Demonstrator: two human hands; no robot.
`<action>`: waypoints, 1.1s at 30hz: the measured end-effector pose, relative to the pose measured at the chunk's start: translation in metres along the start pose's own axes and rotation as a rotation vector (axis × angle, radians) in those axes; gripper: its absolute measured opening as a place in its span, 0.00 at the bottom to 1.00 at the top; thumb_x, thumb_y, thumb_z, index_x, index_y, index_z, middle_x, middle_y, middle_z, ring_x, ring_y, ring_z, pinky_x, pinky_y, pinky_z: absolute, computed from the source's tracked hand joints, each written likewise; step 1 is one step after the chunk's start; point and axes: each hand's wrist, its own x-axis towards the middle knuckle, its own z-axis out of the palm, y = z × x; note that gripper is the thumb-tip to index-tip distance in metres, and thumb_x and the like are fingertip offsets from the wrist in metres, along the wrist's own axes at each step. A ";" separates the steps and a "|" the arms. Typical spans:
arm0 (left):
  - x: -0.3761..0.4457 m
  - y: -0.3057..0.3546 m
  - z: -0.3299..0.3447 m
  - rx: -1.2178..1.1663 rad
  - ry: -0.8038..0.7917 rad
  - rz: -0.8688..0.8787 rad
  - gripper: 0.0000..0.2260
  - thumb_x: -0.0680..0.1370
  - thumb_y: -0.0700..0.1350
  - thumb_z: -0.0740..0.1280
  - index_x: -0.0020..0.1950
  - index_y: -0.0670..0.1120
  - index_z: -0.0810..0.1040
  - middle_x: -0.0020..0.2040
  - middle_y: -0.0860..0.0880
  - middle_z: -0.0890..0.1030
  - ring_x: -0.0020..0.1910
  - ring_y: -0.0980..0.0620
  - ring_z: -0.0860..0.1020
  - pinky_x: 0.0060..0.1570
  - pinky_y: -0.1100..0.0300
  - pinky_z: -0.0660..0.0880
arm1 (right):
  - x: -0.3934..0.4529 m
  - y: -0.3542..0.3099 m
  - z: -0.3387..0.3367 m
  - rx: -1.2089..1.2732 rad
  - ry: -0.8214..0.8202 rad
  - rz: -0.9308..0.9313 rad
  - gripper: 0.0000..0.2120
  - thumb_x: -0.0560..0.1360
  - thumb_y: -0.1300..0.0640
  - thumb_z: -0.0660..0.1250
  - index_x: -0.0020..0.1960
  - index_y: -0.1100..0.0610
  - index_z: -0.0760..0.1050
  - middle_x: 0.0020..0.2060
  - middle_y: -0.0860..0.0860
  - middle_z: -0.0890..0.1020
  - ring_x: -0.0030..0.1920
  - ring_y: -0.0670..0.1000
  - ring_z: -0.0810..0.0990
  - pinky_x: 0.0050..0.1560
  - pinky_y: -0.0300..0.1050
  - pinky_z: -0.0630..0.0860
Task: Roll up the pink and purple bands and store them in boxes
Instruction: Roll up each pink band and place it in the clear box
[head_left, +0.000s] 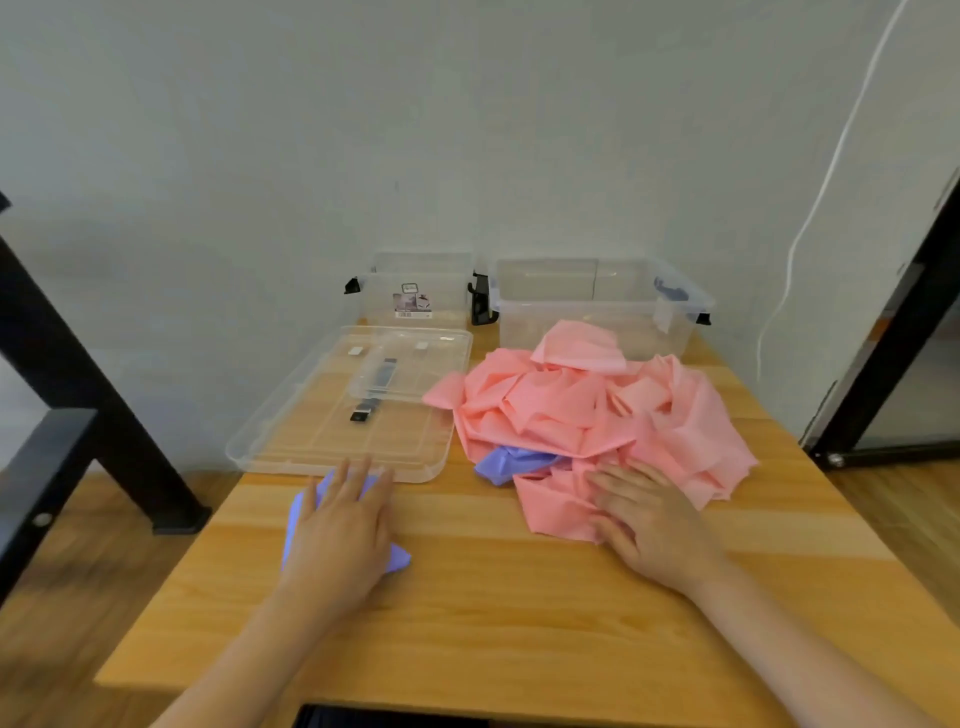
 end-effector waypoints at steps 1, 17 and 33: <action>0.005 0.010 -0.004 -0.084 0.056 -0.001 0.32 0.73 0.57 0.42 0.69 0.46 0.70 0.73 0.44 0.64 0.72 0.44 0.62 0.69 0.45 0.57 | 0.004 -0.005 -0.004 0.017 0.029 0.025 0.28 0.80 0.42 0.47 0.52 0.56 0.81 0.56 0.53 0.81 0.57 0.52 0.78 0.63 0.46 0.63; 0.078 0.104 0.027 -0.313 -0.266 0.191 0.25 0.81 0.51 0.53 0.77 0.47 0.52 0.76 0.48 0.54 0.74 0.50 0.56 0.69 0.59 0.56 | 0.125 0.068 -0.025 0.075 0.004 0.615 0.13 0.76 0.63 0.60 0.57 0.57 0.79 0.51 0.57 0.82 0.52 0.58 0.79 0.50 0.47 0.71; 0.093 0.101 0.007 -0.689 -0.083 -0.006 0.16 0.75 0.45 0.63 0.63 0.53 0.75 0.58 0.50 0.77 0.55 0.51 0.75 0.49 0.68 0.68 | 0.098 0.073 0.006 0.306 0.025 0.637 0.08 0.74 0.61 0.65 0.49 0.59 0.82 0.46 0.59 0.84 0.49 0.59 0.81 0.46 0.48 0.73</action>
